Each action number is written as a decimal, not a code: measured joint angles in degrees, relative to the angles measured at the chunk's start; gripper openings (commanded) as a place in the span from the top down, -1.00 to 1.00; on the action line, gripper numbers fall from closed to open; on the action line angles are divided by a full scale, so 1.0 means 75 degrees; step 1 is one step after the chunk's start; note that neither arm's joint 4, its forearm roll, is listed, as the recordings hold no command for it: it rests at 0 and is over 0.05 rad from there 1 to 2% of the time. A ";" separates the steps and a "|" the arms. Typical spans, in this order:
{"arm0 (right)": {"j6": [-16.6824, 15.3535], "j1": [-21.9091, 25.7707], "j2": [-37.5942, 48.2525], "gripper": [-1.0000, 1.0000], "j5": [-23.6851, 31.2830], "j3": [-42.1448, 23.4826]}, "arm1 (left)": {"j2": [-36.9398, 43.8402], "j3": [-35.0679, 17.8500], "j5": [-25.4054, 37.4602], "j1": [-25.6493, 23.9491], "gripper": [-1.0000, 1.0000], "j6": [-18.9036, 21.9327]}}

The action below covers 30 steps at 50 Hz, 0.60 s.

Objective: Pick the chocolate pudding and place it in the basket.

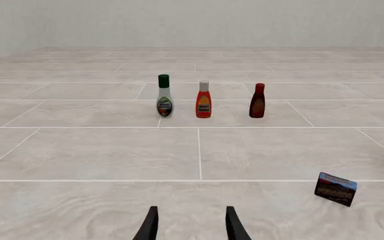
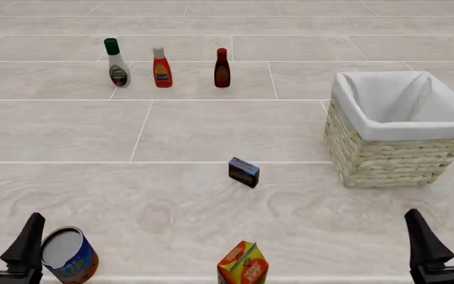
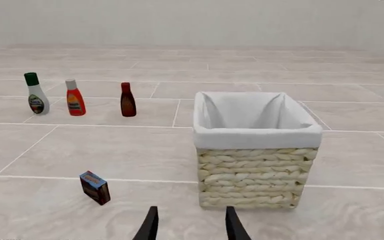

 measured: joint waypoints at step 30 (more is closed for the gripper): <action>-0.0337 0.0675 0.1372 -1.00 -0.0991 -0.0443 | 0.0001 -0.0001 0.0000 0.0000 -1.00 0.0000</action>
